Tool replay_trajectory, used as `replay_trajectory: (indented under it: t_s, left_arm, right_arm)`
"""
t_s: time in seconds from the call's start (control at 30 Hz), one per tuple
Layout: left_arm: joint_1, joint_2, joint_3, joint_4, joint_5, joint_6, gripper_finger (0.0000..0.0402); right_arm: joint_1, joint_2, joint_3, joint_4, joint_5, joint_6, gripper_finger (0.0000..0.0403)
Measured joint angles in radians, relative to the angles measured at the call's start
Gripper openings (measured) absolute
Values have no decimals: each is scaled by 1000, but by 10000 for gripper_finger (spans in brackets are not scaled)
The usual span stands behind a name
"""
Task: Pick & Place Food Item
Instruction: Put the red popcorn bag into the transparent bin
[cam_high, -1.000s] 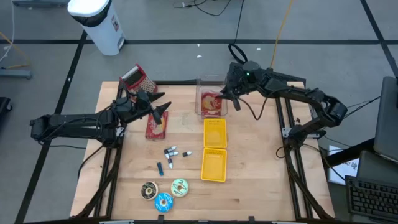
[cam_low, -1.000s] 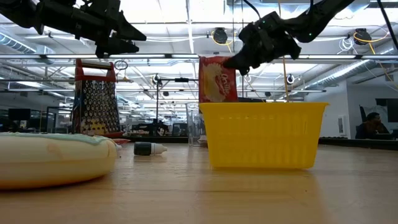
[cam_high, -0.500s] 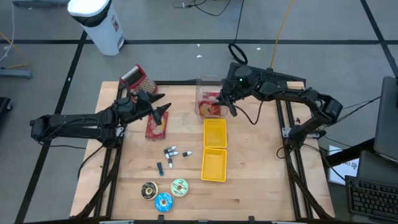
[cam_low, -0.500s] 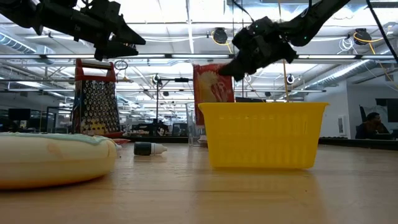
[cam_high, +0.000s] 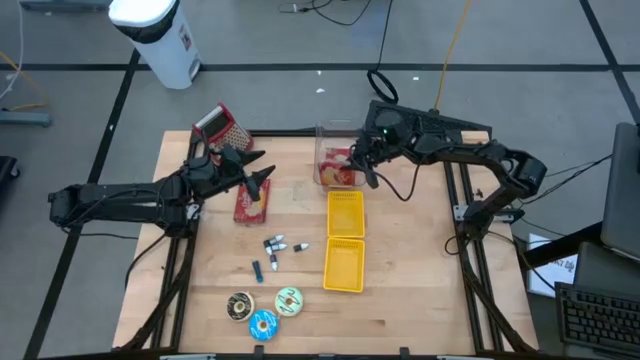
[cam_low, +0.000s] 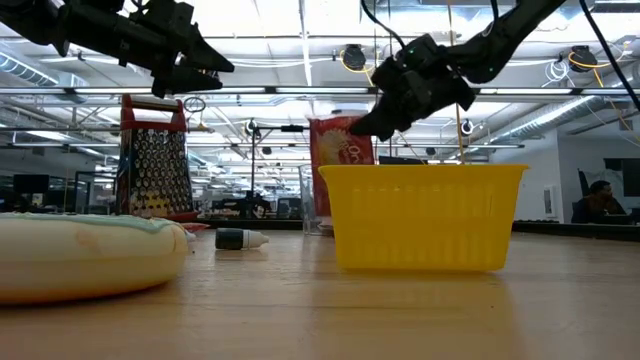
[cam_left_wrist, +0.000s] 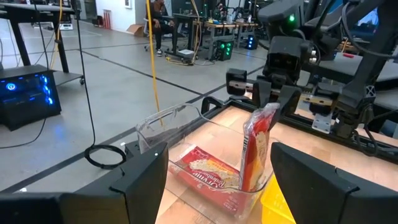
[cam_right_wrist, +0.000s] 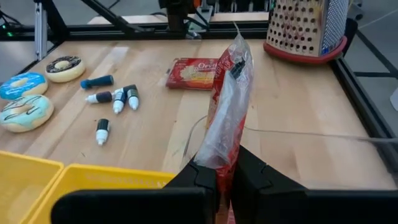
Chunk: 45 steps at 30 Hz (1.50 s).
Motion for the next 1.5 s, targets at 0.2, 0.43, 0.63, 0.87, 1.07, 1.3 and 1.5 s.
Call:
replay_trajectory:
  t_s: [0.2,0.43,0.63,0.87,1.07,1.3,1.5]
  left_arm:
    - [0,0,0,0,0,0,283]
    - [0,0,0,0,0,-1,283]
    - [0,0,0,0,0,-2,282]
    - [0,0,0,-1,0,-2,283]
    - [0,0,0,-1,0,6,283]
    - [0,0,0,-2,0,7,283]
    - [0,0,0,-5,0,10,282]
  right_arm:
    - [-17,0,-84,151,-4,83,8]
    - [-17,0,-92,152,-3,80,8]
    - [-17,0,-92,148,5,74,8]
    - [-17,0,-92,125,25,74,8]
    - [-16,0,-92,123,28,76,8]
    - [-16,0,-92,123,37,76,9]
    - [-16,0,-92,122,73,76,9]
